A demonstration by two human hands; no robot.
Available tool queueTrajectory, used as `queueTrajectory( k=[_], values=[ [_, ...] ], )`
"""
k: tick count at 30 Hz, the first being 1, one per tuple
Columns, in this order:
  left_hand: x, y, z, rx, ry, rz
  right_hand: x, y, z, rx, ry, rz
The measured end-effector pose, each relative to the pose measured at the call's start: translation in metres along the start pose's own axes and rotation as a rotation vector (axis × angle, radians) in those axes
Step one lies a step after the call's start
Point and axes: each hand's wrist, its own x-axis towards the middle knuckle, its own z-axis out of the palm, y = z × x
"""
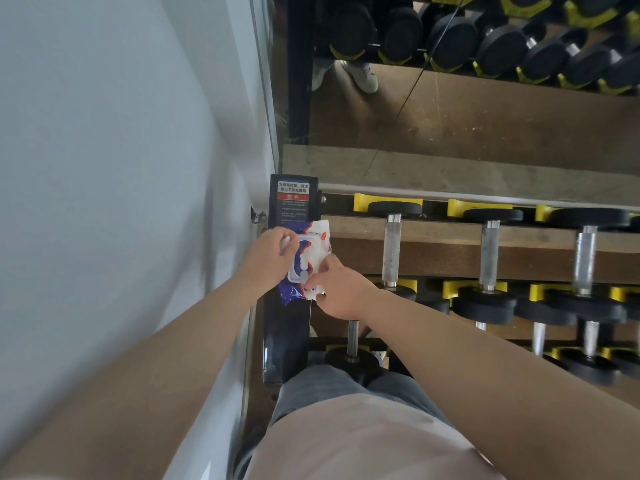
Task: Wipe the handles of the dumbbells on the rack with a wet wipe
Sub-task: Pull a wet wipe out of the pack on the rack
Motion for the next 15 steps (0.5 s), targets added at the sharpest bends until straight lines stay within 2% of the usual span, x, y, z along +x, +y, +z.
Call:
queueTrajectory(
  k=[3,10,12,15],
  values=[
    [-0.002,-0.001,0.000,0.188,-0.045,0.099,0.000,-0.001,0.001,-0.026,-0.005,-0.007],
    [-0.003,-0.003,0.005,0.350,-0.013,0.143,-0.001,-0.001,-0.001,-0.035,-0.041,-0.014],
    [-0.002,-0.004,0.009,0.351,-0.024,0.108,0.000,0.000,-0.001,-0.033,-0.040,-0.012],
    [0.002,-0.003,0.013,0.183,-0.029,-0.021,-0.001,0.000,0.000,-0.026,-0.033,-0.014]
  ],
)
